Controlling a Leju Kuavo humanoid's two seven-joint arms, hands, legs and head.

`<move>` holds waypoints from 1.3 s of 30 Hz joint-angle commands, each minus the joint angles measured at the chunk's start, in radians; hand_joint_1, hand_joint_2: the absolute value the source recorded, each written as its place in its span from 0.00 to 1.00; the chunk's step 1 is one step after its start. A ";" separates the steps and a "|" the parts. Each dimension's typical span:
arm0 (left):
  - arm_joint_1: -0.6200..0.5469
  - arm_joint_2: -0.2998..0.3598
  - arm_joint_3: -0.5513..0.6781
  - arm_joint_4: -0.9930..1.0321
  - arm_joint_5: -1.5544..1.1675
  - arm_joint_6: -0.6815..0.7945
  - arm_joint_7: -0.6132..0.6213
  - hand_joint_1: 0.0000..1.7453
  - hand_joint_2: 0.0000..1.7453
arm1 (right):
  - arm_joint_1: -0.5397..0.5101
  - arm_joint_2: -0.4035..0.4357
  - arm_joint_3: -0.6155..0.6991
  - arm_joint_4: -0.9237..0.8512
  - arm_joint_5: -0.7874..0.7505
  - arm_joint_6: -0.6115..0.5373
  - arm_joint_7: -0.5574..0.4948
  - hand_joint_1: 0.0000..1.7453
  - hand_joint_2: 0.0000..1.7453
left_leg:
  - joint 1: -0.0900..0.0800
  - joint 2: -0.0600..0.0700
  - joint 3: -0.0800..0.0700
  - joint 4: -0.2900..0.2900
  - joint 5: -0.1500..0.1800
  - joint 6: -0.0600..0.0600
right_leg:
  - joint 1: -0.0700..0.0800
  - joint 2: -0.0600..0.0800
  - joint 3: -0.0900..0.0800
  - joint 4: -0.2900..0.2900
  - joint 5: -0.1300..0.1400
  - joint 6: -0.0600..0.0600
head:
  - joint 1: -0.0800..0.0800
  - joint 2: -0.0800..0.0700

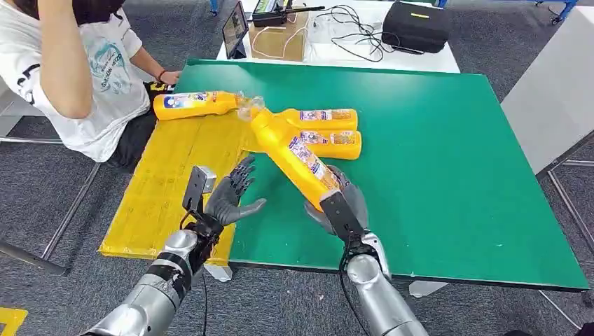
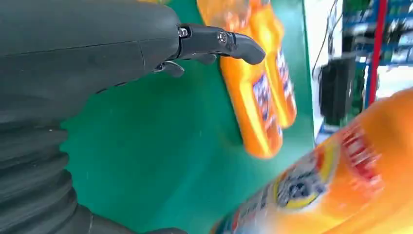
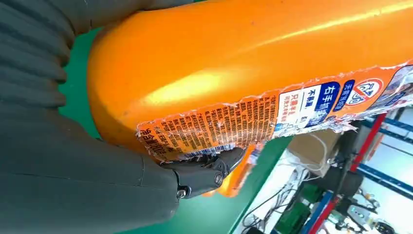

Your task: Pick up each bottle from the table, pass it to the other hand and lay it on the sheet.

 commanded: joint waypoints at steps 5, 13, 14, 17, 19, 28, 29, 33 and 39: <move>-0.041 -0.012 -0.086 0.009 0.067 -0.003 0.023 0.00 1.00 | -0.069 0.068 0.110 0.151 -0.002 0.042 0.008 1.00 1.00 | 0.001 0.000 0.002 0.000 -0.001 -0.001 | 0.001 0.000 0.002 0.000 -0.001 -0.002 | 0.000 0.000; -0.039 -0.011 -0.089 0.018 0.096 0.040 0.000 0.00 1.00 | 0.004 0.087 0.161 0.198 -0.039 0.069 -0.007 1.00 1.00 | 0.002 -0.001 0.004 0.000 -0.002 -0.002 | 0.002 -0.001 0.004 -0.001 -0.002 -0.002 | 0.001 0.000; -0.038 -0.009 -0.089 0.017 0.097 0.049 -0.005 0.00 1.00 | 0.015 0.086 0.172 0.198 -0.041 0.081 -0.004 1.00 1.00 | 0.002 0.000 0.003 -0.001 -0.002 -0.001 | 0.002 -0.001 0.003 -0.001 -0.002 -0.002 | 0.000 0.000; -0.035 -0.006 -0.087 0.010 0.105 0.049 -0.010 0.00 1.00 | 0.035 0.084 0.184 0.193 -0.039 0.078 -0.001 1.00 1.00 | 0.002 -0.001 0.002 -0.001 -0.001 -0.001 | 0.002 -0.001 0.003 -0.001 -0.002 -0.002 | 0.001 0.000; -0.028 -0.004 -0.087 -0.004 0.105 0.055 -0.011 0.00 1.00 | 0.048 0.076 0.188 0.183 -0.037 0.078 0.003 1.00 1.00 | 0.002 -0.001 0.003 0.000 -0.002 -0.002 | 0.002 -0.001 0.004 0.000 -0.002 -0.002 | 0.000 0.000; -0.014 0.010 -0.080 -0.029 0.136 0.022 0.001 0.00 1.00 | 0.055 0.036 0.197 0.192 0.025 0.056 0.049 1.00 1.00 | 0.002 -0.002 0.002 0.000 -0.001 -0.001 | 0.002 -0.002 0.002 -0.001 -0.002 -0.002 | 0.000 0.000; -0.015 0.012 -0.080 -0.029 0.136 0.021 0.001 0.00 1.00 | 0.053 0.033 0.196 0.192 0.024 0.059 0.049 1.00 1.00 | 0.002 -0.002 0.002 0.000 -0.002 -0.001 | 0.002 -0.002 0.003 -0.001 -0.002 -0.002 | 0.000 0.000; -0.015 0.012 -0.080 -0.029 0.136 0.021 0.001 0.00 1.00 | 0.053 0.033 0.196 0.192 0.024 0.059 0.049 1.00 1.00 | 0.003 -0.002 0.003 0.000 -0.002 -0.002 | 0.003 -0.003 0.004 -0.001 -0.003 -0.002 | 0.001 0.000; -0.019 0.026 -0.086 -0.025 0.170 -0.067 0.010 1.00 1.00 | 0.021 0.026 0.174 0.234 0.055 0.051 0.063 1.00 1.00 | 0.003 -0.002 0.004 0.000 -0.002 -0.002 | 0.003 -0.003 0.005 -0.001 -0.003 -0.003 | 0.000 0.000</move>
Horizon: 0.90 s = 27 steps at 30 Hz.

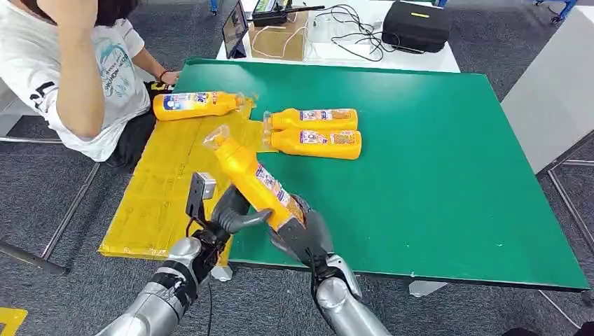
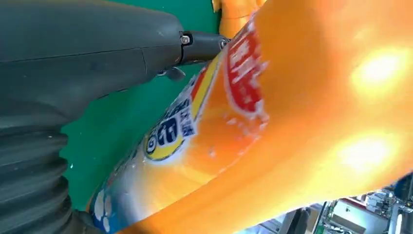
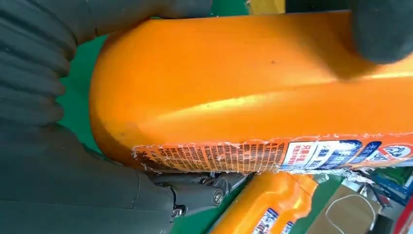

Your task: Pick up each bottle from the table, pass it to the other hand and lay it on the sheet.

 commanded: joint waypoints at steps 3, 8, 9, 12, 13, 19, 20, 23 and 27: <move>-0.062 0.032 -0.018 0.016 0.058 -0.116 0.016 1.00 1.00 | -0.049 -0.044 0.021 0.137 0.065 -0.008 0.031 1.00 1.00 | 0.002 -0.001 0.003 0.000 -0.001 -0.001 | 0.002 -0.002 0.004 0.000 -0.001 -0.002 | 0.000 0.000; -0.058 0.034 0.014 -0.005 0.097 -0.125 0.033 1.00 1.00 | -0.068 -0.039 -0.010 0.137 0.088 -0.031 0.037 0.00 1.00 | 0.002 -0.001 0.004 0.001 -0.002 -0.002 | 0.003 -0.002 0.005 -0.001 -0.002 -0.002 | 0.000 0.000; -0.056 0.035 0.016 -0.014 0.098 -0.119 0.033 1.00 1.00 | -0.067 -0.038 -0.020 0.126 0.080 -0.028 0.034 0.00 1.00 | 0.002 -0.001 0.002 0.001 -0.001 -0.001 | 0.002 -0.001 0.003 0.000 -0.001 -0.002 | 0.001 0.000; -0.060 0.041 0.031 -0.017 0.125 -0.137 0.046 1.00 1.00 | -0.070 -0.040 -0.043 0.104 0.063 -0.021 0.028 0.00 1.00 | 0.002 -0.002 0.003 0.001 -0.002 -0.002 | 0.003 -0.002 0.005 0.000 -0.002 -0.002 | 0.000 0.000; -0.064 0.043 0.038 -0.014 0.136 -0.142 0.051 1.00 1.00 | -0.072 -0.040 -0.060 0.098 0.048 -0.021 0.021 0.00 1.00 | 0.001 -0.001 0.002 0.001 -0.001 -0.001 | 0.002 -0.002 0.003 0.000 -0.001 -0.002 | 0.000 0.000; -0.080 0.063 0.075 0.000 0.194 -0.151 0.083 1.00 1.00 | -0.062 -0.047 -0.106 0.058 0.002 -0.015 -0.009 0.00 1.00 | 0.002 0.000 0.002 0.001 -0.002 -0.002 | 0.002 -0.001 0.004 0.000 -0.001 -0.002 | 0.001 0.000; -0.081 0.065 0.076 0.000 0.194 -0.153 0.085 1.00 1.00 | -0.062 -0.050 -0.107 0.058 0.002 -0.014 -0.009 0.00 1.00 | 0.001 0.000 0.002 0.001 -0.001 -0.001 | 0.001 0.000 0.003 0.000 -0.001 -0.001 | 0.000 0.000; -0.086 0.089 0.081 -0.009 0.173 -0.113 0.066 1.00 1.00 | -0.047 -0.054 -0.127 0.019 -0.016 -0.019 -0.023 0.00 1.00 | 0.001 0.000 0.002 0.001 -0.002 -0.002 | 0.002 -0.001 0.003 0.001 -0.002 -0.002 | 0.000 0.000; -0.121 0.148 0.034 -0.015 -0.090 0.124 -0.034 1.00 1.00 | -0.031 -0.056 -0.148 -0.028 -0.035 -0.032 -0.038 0.00 1.00 | 0.002 0.000 0.001 0.001 -0.001 -0.001 | 0.002 0.000 0.002 0.001 -0.001 -0.002 | 0.000 0.000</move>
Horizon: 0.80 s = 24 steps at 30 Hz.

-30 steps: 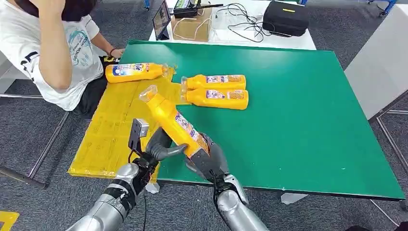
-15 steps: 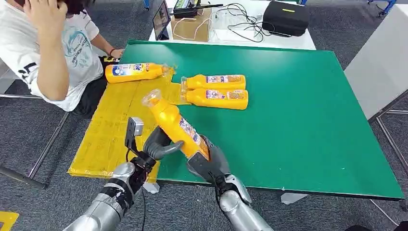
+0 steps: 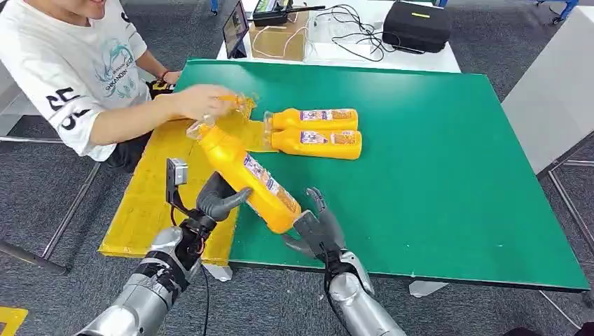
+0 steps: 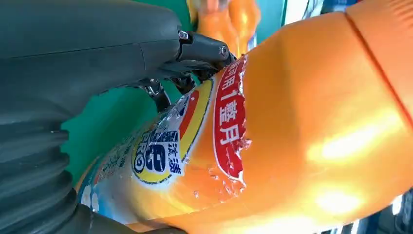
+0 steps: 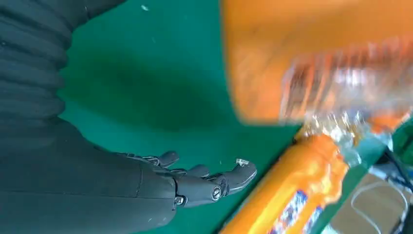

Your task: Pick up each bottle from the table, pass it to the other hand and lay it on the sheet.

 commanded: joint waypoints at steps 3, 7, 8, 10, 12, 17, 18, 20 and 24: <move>-0.114 0.117 -0.017 0.042 -0.372 0.326 -0.112 1.00 1.00 | 0.003 -0.026 -0.069 -0.078 -0.030 -0.008 -0.022 0.00 1.00 | 0.002 0.000 0.001 0.001 -0.001 -0.001 | 0.002 -0.001 0.002 0.000 -0.001 -0.002 | 0.000 0.000; -0.196 0.163 -0.051 0.162 -0.640 0.520 -0.112 1.00 1.00 | 0.016 -0.014 -0.091 -0.124 -0.075 0.002 -0.064 0.00 1.00 | 0.002 -0.001 0.003 0.002 -0.002 -0.002 | 0.003 -0.001 0.004 0.001 -0.002 -0.002 | 0.000 0.000; -0.210 0.164 -0.038 0.191 -0.652 0.511 -0.124 1.00 1.00 | 0.018 -0.015 -0.088 -0.131 -0.080 0.009 -0.064 0.00 1.00 | 0.002 -0.001 0.002 0.001 -0.001 -0.002 | 0.002 -0.002 0.003 0.001 -0.002 -0.002 | 0.000 0.000; -0.244 0.184 -0.074 0.252 -0.783 0.617 -0.085 1.00 1.00 | 0.026 -0.006 -0.098 -0.159 -0.108 0.004 -0.076 0.00 1.00 | 0.002 0.000 0.003 0.002 -0.002 -0.002 | 0.002 -0.001 0.004 0.001 -0.002 -0.002 | 0.000 0.000; -0.258 0.192 -0.089 0.274 -0.814 0.623 -0.071 1.00 1.00 | 0.028 -0.005 -0.098 -0.170 -0.111 0.005 -0.076 0.00 1.00 | 0.001 -0.001 0.002 0.001 -0.001 -0.002 | 0.001 -0.001 0.002 0.001 -0.002 -0.002 | 0.000 0.000; -0.322 0.231 -0.156 0.383 -1.029 0.718 0.021 1.00 1.00 | 0.027 -0.005 -0.083 -0.192 -0.119 0.013 -0.074 0.00 1.00 | 0.002 0.000 0.002 0.001 -0.001 -0.002 | 0.002 -0.001 0.003 0.001 -0.002 -0.002 | 0.000 0.000; -0.329 0.241 -0.188 0.398 -1.078 0.730 0.047 1.00 1.00 | 0.025 -0.004 -0.080 -0.190 -0.120 0.016 -0.074 0.00 1.00 | 0.001 0.000 0.001 0.001 -0.001 -0.001 | 0.001 0.000 0.002 0.001 -0.001 -0.001 | 0.000 0.000; -0.349 0.260 -0.232 0.428 -1.158 0.710 0.079 1.00 1.00 | 0.017 -0.003 -0.072 -0.184 -0.121 0.025 -0.075 0.00 1.00 | 0.001 0.002 0.003 0.001 -0.001 -0.002 | 0.002 0.001 0.003 0.001 -0.001 -0.002 | 0.000 0.000; -0.382 0.301 -0.351 0.473 -1.323 0.637 0.110 1.00 1.00 | 0.002 -0.004 -0.057 -0.167 -0.122 0.044 -0.078 0.00 1.00 | 0.001 0.003 0.004 0.000 -0.001 -0.002 | 0.001 0.002 0.003 0.001 0.000 -0.002 | 0.000 0.000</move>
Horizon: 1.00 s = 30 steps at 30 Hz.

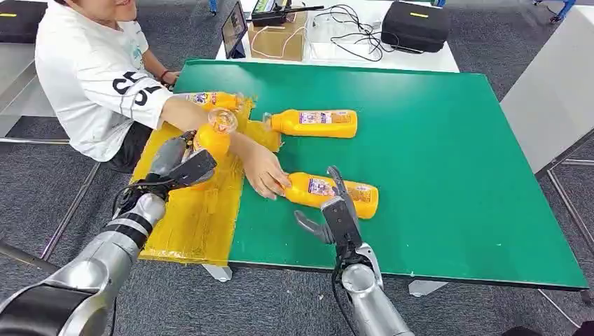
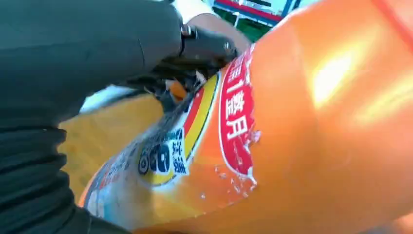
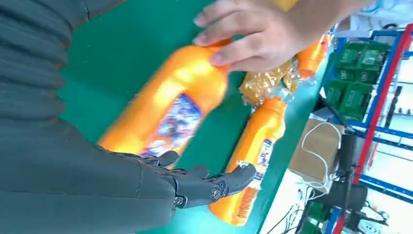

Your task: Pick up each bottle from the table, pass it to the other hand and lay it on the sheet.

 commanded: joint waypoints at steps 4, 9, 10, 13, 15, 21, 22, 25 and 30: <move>-0.137 0.126 -0.344 0.240 -0.344 -0.140 0.092 1.00 1.00 | -0.044 -0.004 0.018 0.026 -0.007 0.037 -0.009 0.00 1.00 | 0.001 0.004 0.005 0.000 -0.002 -0.002 | 0.002 0.003 0.003 0.001 -0.001 -0.002 | 0.000 0.000; -0.134 0.136 -0.396 0.245 -0.411 -0.168 0.120 1.00 1.00 | -0.039 -0.006 0.022 0.019 -0.006 0.046 -0.007 0.00 1.00 | 0.001 0.002 0.004 0.000 -0.001 -0.002 | 0.001 0.001 0.002 0.001 -0.001 -0.001 | 0.000 0.000; -0.131 0.142 -0.426 0.252 -0.450 -0.181 0.139 1.00 1.00 | -0.043 -0.005 0.024 0.025 -0.006 0.054 -0.006 0.00 1.00 | 0.002 0.002 0.005 0.000 -0.001 -0.003 | 0.002 0.001 0.004 0.001 -0.002 -0.002 | 0.000 0.000; -0.115 0.146 -0.436 0.258 -0.461 -0.190 0.128 1.00 1.00 | -0.052 -0.001 0.029 0.032 -0.006 0.059 -0.006 0.00 1.00 | 0.002 0.003 0.006 0.000 -0.002 -0.003 | 0.002 0.003 0.004 0.001 -0.002 -0.002 | 0.000 0.000; -0.106 0.146 -0.444 0.259 -0.471 -0.190 0.131 1.00 1.00 | -0.055 -0.001 0.031 0.035 -0.005 0.063 -0.006 0.00 1.00 | 0.001 0.002 0.004 0.000 0.000 -0.002 | 0.001 0.002 0.004 0.001 -0.001 -0.001 | 0.000 0.000; -0.058 0.134 -0.433 0.263 -0.466 -0.167 0.137 1.00 1.00 | -0.075 -0.006 0.045 0.067 0.009 0.069 0.001 0.00 1.00 | 0.001 0.003 0.006 -0.001 0.000 -0.003 | 0.000 0.003 0.005 0.000 0.000 -0.002 | 0.000 0.000; -0.051 0.126 -0.405 0.266 -0.438 -0.176 0.128 1.00 1.00 | -0.081 -0.008 0.049 0.077 0.018 0.065 0.007 0.00 1.00 | 0.001 0.004 0.008 -0.002 -0.001 -0.003 | 0.001 0.004 0.007 0.000 -0.001 -0.003 | 0.000 0.000; -0.038 0.119 -0.379 0.260 -0.418 -0.158 0.104 0.00 1.00 | -0.091 -0.017 0.058 0.095 0.038 0.066 0.022 0.00 1.00 | 0.000 0.004 0.008 -0.002 -0.001 -0.003 | 0.001 0.003 0.007 0.000 -0.001 -0.002 | 0.000 0.000; -0.010 0.112 -0.315 0.233 -0.369 -0.066 0.036 0.00 1.00 | -0.112 -0.042 0.085 0.140 0.110 0.053 0.062 0.00 1.00 | 0.001 0.002 0.008 -0.001 0.000 -0.002 | 0.001 0.001 0.006 0.000 0.000 -0.001 | -0.001 0.000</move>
